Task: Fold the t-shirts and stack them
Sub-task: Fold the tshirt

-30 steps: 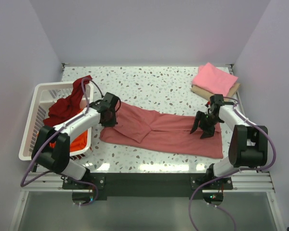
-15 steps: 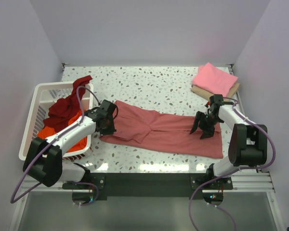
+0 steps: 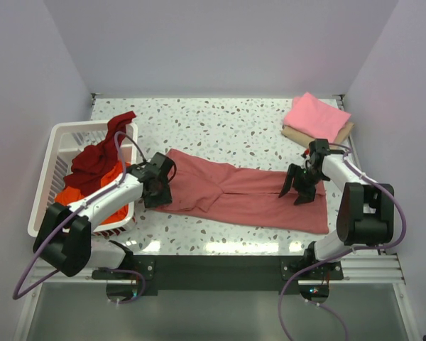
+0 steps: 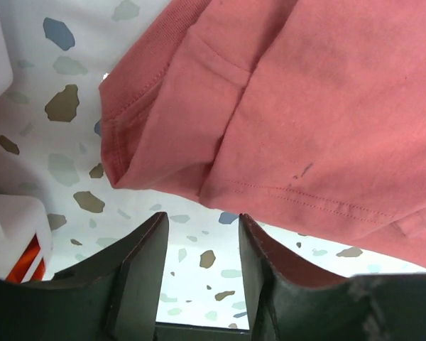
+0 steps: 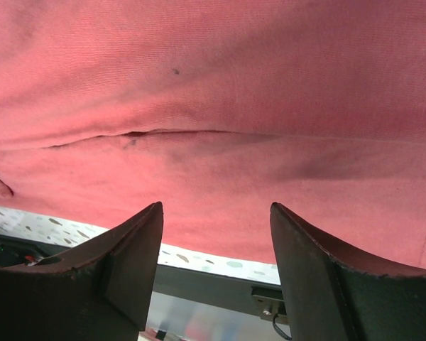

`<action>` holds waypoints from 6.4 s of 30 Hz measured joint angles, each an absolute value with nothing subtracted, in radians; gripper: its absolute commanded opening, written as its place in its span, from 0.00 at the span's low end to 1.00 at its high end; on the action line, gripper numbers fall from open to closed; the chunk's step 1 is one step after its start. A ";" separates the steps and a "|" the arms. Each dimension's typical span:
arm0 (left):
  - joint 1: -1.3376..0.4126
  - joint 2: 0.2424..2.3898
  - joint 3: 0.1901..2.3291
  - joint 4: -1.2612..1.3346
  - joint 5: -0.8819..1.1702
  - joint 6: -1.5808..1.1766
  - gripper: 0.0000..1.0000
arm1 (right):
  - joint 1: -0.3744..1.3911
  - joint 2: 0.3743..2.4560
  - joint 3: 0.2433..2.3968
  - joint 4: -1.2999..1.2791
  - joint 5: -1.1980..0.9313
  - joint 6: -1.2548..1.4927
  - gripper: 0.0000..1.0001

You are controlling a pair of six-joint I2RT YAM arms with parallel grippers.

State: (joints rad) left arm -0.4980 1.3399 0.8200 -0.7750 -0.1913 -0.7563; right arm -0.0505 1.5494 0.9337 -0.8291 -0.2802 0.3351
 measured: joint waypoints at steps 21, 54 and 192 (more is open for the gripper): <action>-0.566 1.674 1.015 -0.653 -0.099 -0.760 0.57 | -0.051 1.666 1.159 -0.860 -0.259 0.263 0.72; -0.408 2.440 2.098 -0.691 -0.147 -0.493 0.54 | 0.129 1.715 1.005 -0.815 -0.283 0.368 0.72; -0.841 1.419 0.764 -0.442 0.018 -0.883 0.77 | 0.392 1.402 0.686 -0.661 -0.146 0.657 0.32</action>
State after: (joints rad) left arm -0.8413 1.4185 0.7635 -0.4416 0.0177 -0.8825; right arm 0.3920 1.4017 0.6861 -0.6613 -0.1459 0.6571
